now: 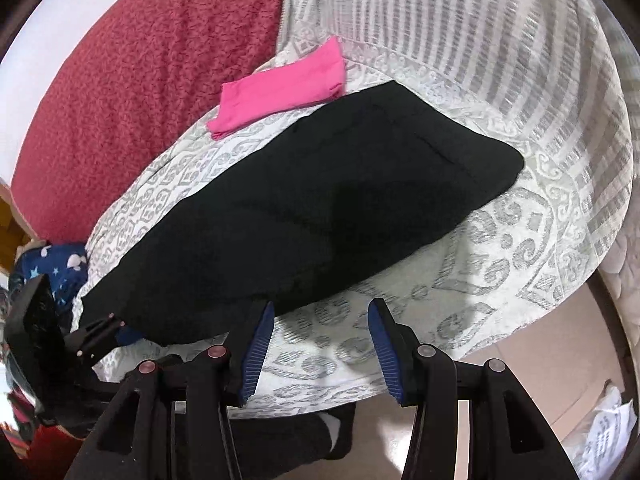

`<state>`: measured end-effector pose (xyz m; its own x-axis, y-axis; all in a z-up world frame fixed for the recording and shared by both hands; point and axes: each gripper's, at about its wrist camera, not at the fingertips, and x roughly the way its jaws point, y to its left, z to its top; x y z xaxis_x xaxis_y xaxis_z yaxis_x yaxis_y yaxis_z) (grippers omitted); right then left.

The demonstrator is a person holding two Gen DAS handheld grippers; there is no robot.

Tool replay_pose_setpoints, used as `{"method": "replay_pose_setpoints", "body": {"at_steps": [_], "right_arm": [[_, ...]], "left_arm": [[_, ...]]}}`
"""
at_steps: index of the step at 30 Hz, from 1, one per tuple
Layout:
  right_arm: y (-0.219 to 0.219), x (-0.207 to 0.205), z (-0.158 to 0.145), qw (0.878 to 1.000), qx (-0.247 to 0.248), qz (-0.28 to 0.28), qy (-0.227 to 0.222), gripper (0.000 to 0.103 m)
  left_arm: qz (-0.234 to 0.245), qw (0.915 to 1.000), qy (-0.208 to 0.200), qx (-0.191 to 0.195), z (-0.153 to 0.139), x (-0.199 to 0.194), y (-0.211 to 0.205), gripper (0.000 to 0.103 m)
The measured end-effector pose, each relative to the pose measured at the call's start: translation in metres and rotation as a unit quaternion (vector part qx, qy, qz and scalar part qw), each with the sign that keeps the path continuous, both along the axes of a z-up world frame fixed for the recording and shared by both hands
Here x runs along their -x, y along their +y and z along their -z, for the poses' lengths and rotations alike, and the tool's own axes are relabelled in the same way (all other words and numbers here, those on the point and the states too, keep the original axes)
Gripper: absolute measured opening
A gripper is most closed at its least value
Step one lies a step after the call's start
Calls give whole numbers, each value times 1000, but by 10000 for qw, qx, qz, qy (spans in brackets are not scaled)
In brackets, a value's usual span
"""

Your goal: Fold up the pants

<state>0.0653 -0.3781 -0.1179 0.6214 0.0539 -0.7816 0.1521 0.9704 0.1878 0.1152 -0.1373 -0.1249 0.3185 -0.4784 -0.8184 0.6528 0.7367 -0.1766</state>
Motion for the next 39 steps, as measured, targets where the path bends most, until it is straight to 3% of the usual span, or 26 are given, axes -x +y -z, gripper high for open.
{"method": "replay_pose_setpoints", "body": {"at_steps": [2,3,4,7,10,12,13,14,15,18,20,22,24,25,28,29,31,33,35,36,39], "right_arm": [[-12,0,1,9997,-159,186,-23,58],[-18,2,1,9993,-261,276,-65,59],[-26,1,1,9982,-418,404,-114,64],[-51,-7,4,9925,-901,804,-214,77],[-82,-19,10,9797,-1458,1350,-263,78],[-96,-23,8,9691,-1775,1621,-554,79],[-99,-26,5,9664,-1720,1785,-674,66],[-98,-29,3,9679,-1549,1869,-646,16],[-97,-33,-1,9735,-1222,1864,-505,13],[-93,-21,-12,9725,-1004,1966,-744,12],[-104,-19,3,9692,-1003,2193,-496,15],[-115,-13,14,9641,-1374,2193,-595,16],[-107,-9,4,9745,-870,2000,-520,23],[-102,-6,-2,9771,-524,2014,-447,32],[-90,14,-33,9652,620,2505,-413,62],[-90,26,-44,9585,819,2669,-586,64],[-84,49,-65,9546,832,2697,-950,65],[-67,60,-79,9649,604,2289,-1140,66],[-42,61,-83,9778,501,1692,-1127,66],[-20,55,-82,9847,515,1295,-1044,66],[53,32,-63,9953,634,238,-699,66]], "left_arm": [[6,9999,98,72,5,-7,-5,52],[38,9998,160,125,6,-9,-10,29],[84,9996,226,145,6,-10,-13,22],[336,9992,-212,-106,0,6,-20,22],[435,9980,-335,-316,5,14,-22,22],[393,9976,-434,-365,6,18,-23,22],[358,9976,-453,-375,7,19,-24,22],[341,9977,-455,-377,9,19,-24,22],[345,9977,-455,-372,9,18,-24,22],[426,9977,-441,-302,10,19,-24,22],[410,9979,-424,-272,12,19,-27,22],[412,9972,-519,-333,12,22,-29,25],[424,9975,-441,-345,10,24,-28,29],[415,9978,-375,-342,9,24,-26,29],[346,9993,20,-151,-2,27,-7,34],[273,9996,111,-52,-6,29,3,35],[-24,9993,240,269,-22,32,39,37],[-522,9966,239,588,-37,32,82,47],[-1251,9885,130,837,-49,30,133,54],[-1708,9812,26,901,-54,31,164,54],[-3138,9437,-90,1046,-58,37,263,54]]}}
